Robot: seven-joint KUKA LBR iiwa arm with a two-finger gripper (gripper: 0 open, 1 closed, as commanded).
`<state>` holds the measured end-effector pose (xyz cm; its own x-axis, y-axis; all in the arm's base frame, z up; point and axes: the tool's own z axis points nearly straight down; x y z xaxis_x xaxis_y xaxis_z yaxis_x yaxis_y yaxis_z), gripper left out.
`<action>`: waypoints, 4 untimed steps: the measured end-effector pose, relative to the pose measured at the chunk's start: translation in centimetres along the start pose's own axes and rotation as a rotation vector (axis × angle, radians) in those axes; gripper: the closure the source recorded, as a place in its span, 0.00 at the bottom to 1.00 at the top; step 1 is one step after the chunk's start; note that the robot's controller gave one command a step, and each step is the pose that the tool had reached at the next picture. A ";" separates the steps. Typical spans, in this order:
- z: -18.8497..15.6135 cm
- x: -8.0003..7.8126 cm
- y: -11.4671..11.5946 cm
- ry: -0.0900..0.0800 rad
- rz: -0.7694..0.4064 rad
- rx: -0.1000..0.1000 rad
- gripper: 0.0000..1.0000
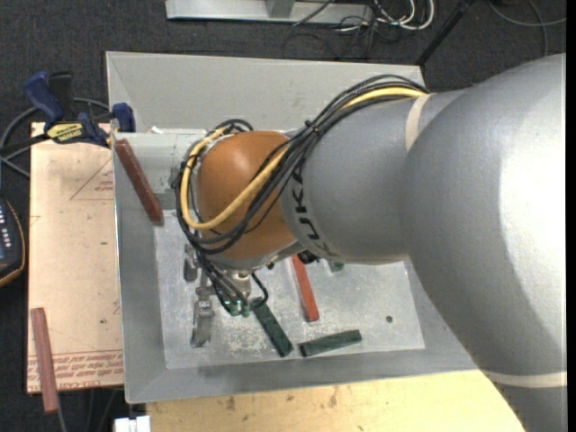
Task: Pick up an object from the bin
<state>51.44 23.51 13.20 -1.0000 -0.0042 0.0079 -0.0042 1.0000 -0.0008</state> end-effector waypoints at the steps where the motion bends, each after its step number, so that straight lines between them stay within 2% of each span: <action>1: -2.5 -4.3 -6.6 -0.013 -0.222 0.001 0.00; 2: 0.1 -2.3 -16.5 -0.005 -0.222 0.003 0.00; 3: 2.2 -3.4 -19.6 -0.008 -0.534 0.001 0.00; 4: 6.3 -4.0 -19.3 -0.008 -1.098 0.001 0.00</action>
Offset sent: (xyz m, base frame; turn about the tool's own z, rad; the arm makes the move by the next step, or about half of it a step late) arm 0.0418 -0.0630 0.0249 -0.2266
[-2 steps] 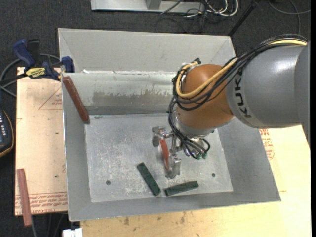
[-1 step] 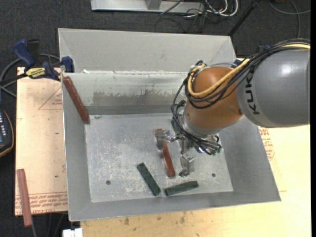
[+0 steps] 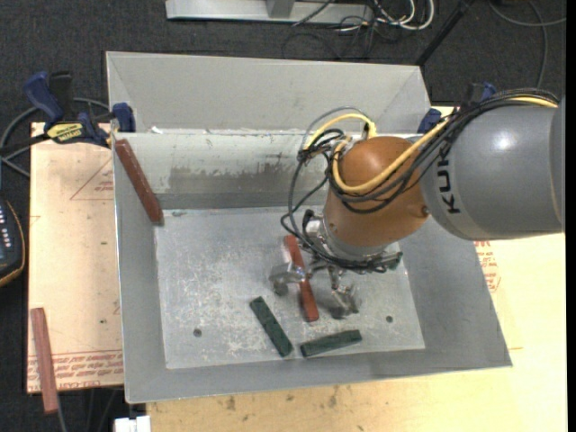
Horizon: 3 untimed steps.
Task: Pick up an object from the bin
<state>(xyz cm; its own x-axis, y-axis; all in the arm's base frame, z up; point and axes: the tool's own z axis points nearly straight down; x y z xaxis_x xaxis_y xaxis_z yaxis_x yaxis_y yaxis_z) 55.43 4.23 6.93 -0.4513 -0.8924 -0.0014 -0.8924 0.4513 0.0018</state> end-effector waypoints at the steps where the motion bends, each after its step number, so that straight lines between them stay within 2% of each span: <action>1: -0.1 0.0 -0.1 -0.002 0.001 0.002 1.00; 2: -6.3 2.5 0.6 -0.002 -0.177 0.005 1.00; 3: -15.3 -2.1 -1.0 -0.008 -0.183 0.012 1.00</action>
Offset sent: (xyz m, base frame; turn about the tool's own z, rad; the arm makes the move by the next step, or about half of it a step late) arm 0.0000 0.0000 0.0000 0.0000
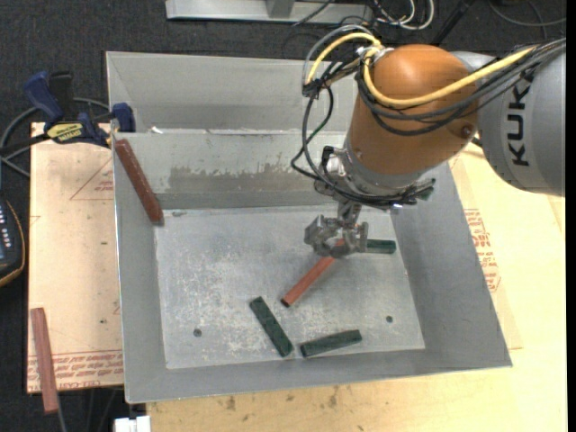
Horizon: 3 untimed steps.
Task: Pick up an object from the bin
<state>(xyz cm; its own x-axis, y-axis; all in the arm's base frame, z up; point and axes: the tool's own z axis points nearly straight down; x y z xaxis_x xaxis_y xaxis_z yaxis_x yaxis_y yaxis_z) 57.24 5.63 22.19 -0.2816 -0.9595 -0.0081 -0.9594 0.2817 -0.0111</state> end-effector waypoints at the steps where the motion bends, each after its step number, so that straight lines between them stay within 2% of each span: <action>1: 0.5 0.2 0.2 0.004 0.002 -0.010 0.00; 2: 15.5 2.3 -2.7 0.004 -0.323 -0.017 0.00; 3: 15.1 2.3 -2.9 0.003 -0.322 -0.011 1.00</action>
Offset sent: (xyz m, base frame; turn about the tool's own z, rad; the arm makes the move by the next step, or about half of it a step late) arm 0.0000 0.0000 0.0000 0.0000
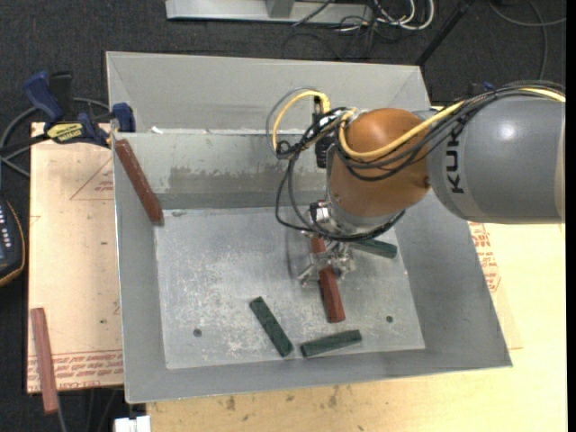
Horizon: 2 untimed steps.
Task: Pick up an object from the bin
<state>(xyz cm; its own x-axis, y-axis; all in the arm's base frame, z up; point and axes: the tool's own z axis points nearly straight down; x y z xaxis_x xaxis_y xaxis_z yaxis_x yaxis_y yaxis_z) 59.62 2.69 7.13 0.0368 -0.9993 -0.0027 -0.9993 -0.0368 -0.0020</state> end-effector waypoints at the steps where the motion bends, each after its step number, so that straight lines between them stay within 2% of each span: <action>1: 0.0 0.0 0.0 0.000 0.000 0.000 1.00; 2: 0.0 0.0 0.0 0.000 0.000 0.000 1.00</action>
Offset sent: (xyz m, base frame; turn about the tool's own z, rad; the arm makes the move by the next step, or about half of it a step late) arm 0.0000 0.0000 0.0000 0.0000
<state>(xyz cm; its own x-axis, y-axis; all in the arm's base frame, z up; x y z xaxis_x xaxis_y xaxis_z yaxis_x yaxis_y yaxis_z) 59.60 2.68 7.08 0.0368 -0.9993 -0.0030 -0.9993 -0.0368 -0.0018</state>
